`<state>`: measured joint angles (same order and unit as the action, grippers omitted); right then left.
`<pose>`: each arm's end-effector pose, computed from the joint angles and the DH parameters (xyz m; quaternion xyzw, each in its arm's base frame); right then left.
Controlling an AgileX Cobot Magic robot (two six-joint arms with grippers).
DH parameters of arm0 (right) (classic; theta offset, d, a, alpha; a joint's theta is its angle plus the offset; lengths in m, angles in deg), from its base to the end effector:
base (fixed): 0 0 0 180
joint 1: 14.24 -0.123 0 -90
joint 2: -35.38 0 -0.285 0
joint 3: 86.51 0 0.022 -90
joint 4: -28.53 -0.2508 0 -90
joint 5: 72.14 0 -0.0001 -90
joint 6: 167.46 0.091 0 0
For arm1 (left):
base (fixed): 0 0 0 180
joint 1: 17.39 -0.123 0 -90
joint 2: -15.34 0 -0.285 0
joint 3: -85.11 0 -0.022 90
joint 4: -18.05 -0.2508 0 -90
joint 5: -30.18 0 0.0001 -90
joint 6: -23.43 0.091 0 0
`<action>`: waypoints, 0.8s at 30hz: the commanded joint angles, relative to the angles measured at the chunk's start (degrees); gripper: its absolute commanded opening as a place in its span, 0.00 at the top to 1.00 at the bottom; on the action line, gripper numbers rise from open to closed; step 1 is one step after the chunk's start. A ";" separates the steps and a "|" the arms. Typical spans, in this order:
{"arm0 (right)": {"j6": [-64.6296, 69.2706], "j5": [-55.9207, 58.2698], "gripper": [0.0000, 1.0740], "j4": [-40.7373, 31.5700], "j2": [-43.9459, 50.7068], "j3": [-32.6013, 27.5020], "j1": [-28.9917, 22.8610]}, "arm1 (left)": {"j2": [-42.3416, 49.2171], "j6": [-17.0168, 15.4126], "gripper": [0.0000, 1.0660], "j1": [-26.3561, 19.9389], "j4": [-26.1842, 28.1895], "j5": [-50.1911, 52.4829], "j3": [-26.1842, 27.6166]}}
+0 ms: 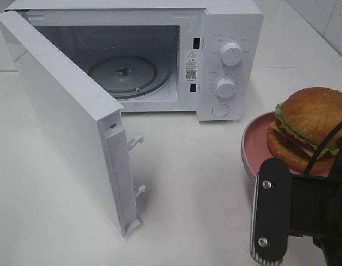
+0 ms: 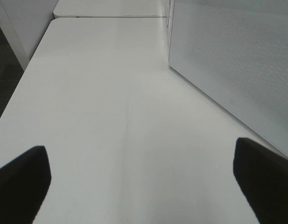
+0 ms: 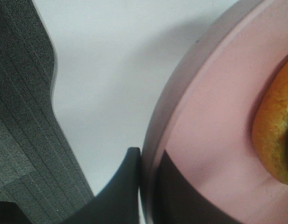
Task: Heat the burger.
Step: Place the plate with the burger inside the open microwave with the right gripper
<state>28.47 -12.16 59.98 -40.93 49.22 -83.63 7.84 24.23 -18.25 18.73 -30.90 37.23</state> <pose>0.0964 0.1396 0.2102 -0.5551 0.7982 -0.1753 0.1551 -0.0072 -0.0011 0.2802 -0.0002 0.8502 0.0017 0.5265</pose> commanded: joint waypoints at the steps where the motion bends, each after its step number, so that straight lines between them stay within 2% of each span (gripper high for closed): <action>1: -3.90 -0.92 1.00 4.01 0.29 -0.06 -0.29 | 0.92 -0.06 0.04 -0.11 0.06 -0.23 0.29; 24: -18.28 -6.42 1.00 8.59 0.29 -0.06 -0.29 | 0.92 -0.06 0.04 -0.11 0.06 -0.23 0.29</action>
<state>11.11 -18.40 64.34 -40.93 49.22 -83.91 7.84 24.23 -18.25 18.73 -30.90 37.23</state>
